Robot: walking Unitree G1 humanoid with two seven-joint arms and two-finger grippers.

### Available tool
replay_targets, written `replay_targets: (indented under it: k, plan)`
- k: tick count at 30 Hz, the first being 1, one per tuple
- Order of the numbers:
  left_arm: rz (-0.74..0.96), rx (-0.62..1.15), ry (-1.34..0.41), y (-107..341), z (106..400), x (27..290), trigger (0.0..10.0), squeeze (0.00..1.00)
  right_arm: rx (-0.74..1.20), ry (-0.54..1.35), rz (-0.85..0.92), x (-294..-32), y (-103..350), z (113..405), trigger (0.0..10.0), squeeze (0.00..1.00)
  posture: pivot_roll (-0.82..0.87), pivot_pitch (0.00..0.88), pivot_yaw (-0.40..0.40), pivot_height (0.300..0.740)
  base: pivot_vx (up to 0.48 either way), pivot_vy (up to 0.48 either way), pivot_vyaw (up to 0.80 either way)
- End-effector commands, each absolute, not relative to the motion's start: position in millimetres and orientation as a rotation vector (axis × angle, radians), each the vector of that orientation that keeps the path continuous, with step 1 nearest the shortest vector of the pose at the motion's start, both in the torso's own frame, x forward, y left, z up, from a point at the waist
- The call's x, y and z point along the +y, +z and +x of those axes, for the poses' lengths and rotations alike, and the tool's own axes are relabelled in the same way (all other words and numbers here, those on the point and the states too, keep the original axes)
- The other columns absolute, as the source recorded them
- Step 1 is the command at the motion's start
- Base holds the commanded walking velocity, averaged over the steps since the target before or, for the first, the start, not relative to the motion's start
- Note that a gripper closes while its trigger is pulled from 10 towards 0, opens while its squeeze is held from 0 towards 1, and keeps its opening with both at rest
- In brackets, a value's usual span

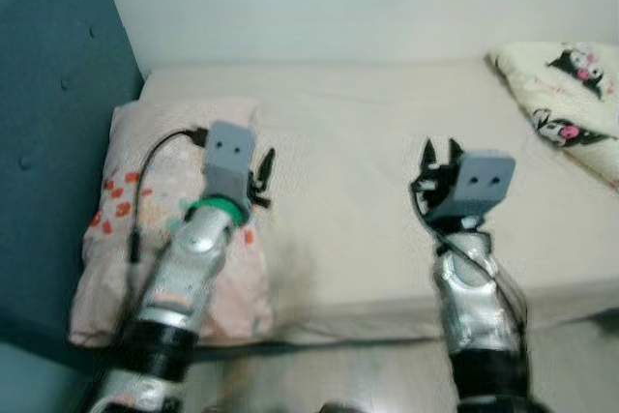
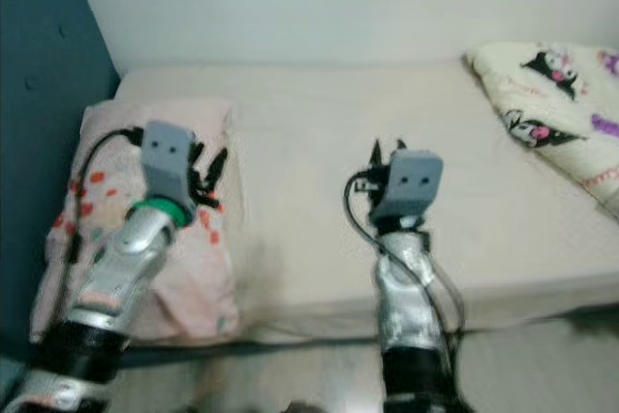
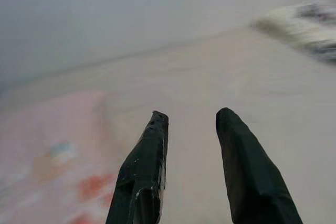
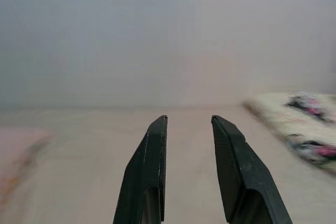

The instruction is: Clean up the room

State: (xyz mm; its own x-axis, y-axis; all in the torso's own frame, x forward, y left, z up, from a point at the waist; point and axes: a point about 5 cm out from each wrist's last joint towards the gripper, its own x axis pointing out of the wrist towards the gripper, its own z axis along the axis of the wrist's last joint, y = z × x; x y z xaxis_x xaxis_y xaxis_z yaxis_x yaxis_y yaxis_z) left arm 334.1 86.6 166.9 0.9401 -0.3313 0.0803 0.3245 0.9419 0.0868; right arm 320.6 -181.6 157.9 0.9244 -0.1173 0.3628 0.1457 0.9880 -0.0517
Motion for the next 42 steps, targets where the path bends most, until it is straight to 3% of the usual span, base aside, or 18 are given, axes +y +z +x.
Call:
replay_targets:
  k: [1, 42]
  plan:
    - [0.084, -0.085, -0.315, 164.0, 335.3, 92.6, 10.0, 0.0, -0.359, -0.127, -0.062, -177.9, 155.5, 319.9, 10.0, 0.0, -0.07, 0.007, 0.033, 0.737, 0.0, -0.48, 0.0]
    - [0.096, -0.08, -0.315, 162.6, 337.3, 92.8, 10.0, 0.0, -0.341, -0.094, -0.045, -169.2, 150.6, 318.4, 10.0, 0.0, -0.07, 0.007, 0.048, 0.737, 0.0, -0.365, 0.0]
